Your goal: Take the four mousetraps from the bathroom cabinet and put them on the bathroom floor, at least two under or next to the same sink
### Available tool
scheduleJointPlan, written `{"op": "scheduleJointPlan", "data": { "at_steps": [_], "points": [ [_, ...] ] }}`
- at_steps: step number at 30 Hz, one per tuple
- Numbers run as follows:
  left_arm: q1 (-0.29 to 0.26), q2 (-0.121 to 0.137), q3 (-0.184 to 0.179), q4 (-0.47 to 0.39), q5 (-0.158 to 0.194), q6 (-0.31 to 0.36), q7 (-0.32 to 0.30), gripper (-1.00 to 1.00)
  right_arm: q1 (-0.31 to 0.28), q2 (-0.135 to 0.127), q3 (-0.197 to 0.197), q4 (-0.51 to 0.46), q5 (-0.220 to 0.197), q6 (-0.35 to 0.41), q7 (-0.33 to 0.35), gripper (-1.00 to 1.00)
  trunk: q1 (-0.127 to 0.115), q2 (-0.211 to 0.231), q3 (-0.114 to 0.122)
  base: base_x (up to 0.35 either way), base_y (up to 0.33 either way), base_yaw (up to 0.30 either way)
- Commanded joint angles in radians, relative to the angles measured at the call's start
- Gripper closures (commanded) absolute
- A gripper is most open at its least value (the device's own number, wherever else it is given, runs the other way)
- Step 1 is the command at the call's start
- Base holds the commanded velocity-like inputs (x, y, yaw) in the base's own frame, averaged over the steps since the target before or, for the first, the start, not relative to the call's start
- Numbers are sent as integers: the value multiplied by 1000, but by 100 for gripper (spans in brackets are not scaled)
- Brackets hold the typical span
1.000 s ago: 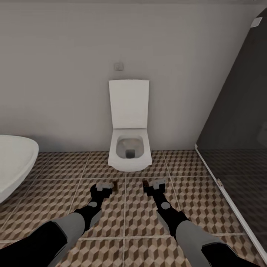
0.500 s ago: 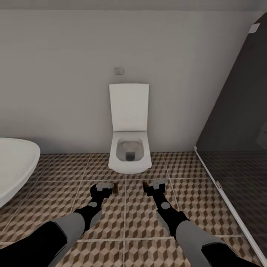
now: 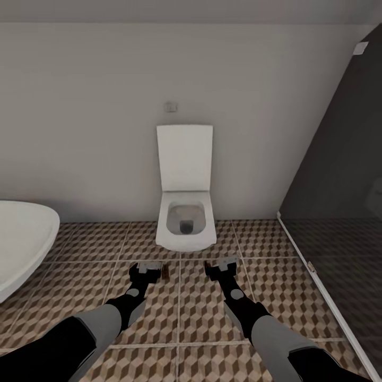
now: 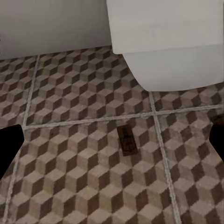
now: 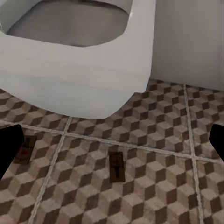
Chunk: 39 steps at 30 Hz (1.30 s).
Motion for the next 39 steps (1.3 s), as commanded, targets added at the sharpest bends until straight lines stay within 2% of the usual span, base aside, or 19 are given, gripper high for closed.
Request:
{"op": "scheduleJointPlan", "data": {
  "at_steps": [1, 39],
  "points": [
    [-1, -1, -8, 3, 5, -5, 2, -100, -1, 0, 5, 1, 9, -1, -10, -100, -4, 7, 2, 0, 0, 0],
    [4, -1, -8, 3, 5, -5, 2, -100, -1, 0, 5, 1, 9, -1, -10, -100, -150, 273, 122, 0, 0, 0]
  ]
}}
